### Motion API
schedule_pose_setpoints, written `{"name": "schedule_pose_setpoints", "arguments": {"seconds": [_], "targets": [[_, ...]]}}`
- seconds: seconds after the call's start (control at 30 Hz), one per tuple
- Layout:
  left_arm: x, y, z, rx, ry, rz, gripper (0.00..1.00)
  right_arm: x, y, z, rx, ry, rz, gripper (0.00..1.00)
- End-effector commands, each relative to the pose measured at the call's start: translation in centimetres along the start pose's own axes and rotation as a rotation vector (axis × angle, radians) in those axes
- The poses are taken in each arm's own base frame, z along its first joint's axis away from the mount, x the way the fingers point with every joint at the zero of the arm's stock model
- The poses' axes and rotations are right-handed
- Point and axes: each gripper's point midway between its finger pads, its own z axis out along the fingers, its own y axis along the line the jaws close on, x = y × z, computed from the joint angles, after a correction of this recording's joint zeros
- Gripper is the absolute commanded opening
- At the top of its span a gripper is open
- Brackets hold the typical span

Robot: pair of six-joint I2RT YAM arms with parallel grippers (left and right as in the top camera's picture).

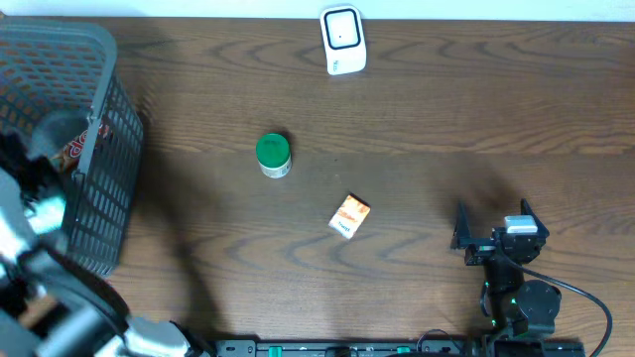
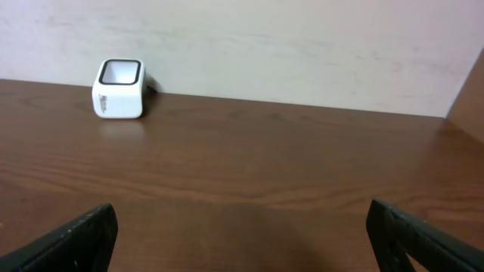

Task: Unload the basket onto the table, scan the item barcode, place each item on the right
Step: 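Carry the wipes pack with the left gripper to the white scanner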

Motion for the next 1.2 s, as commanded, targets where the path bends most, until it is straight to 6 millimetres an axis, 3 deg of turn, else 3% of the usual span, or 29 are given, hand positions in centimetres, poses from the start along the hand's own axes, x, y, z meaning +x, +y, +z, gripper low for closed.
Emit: {"name": "schedule_pose_setpoints", "arguments": {"seconds": [0.0,0.03,0.2,0.4,0.53,0.67,0.9,1.07,1.17], "targets": [[-3.5,-1.1,-6.6,0.054,-0.217,-0.020,0.50,0.0,0.2,0.0,-0.006,-0.001,0.012,0.99],[-4.7,-2.4,-9.5,0.132,-0.317,-0.040,0.50,0.0,0.2,0.0,-0.006,-0.001,0.012,0.99],[-6.6,-6.2,-17.0,0.354,-0.540,-0.033,0.50,0.0,0.2,0.0,-0.006,0.000,0.012,0.99],[-6.8,-10.1,-25.3,0.612,-0.725,-0.025,0.50,0.0,0.2,0.0,-0.006,-0.001,0.012,0.99],[-6.1,-13.1,-29.2,0.758,-0.782,0.027,0.50,0.0,0.2,0.0,-0.006,-0.001,0.012,0.99],[-4.8,-17.3,-30.9,0.885,-0.750,0.094,0.50,0.0,0.2,0.0,-0.006,-0.001,0.012,0.99],[-1.1,-26.3,-32.5,1.093,-0.636,0.295,0.50,0.0,0.2,0.0,-0.006,-0.001,0.012,0.99],[2.5,-32.7,-32.4,1.222,-0.497,0.429,0.50,0.0,0.2,0.0,-0.006,-0.001,0.012,0.99],[4.5,-36.5,-30.9,1.233,-0.408,0.487,0.50,0.0,0.2,0.0,-0.006,-0.001,0.012,0.99]]}}
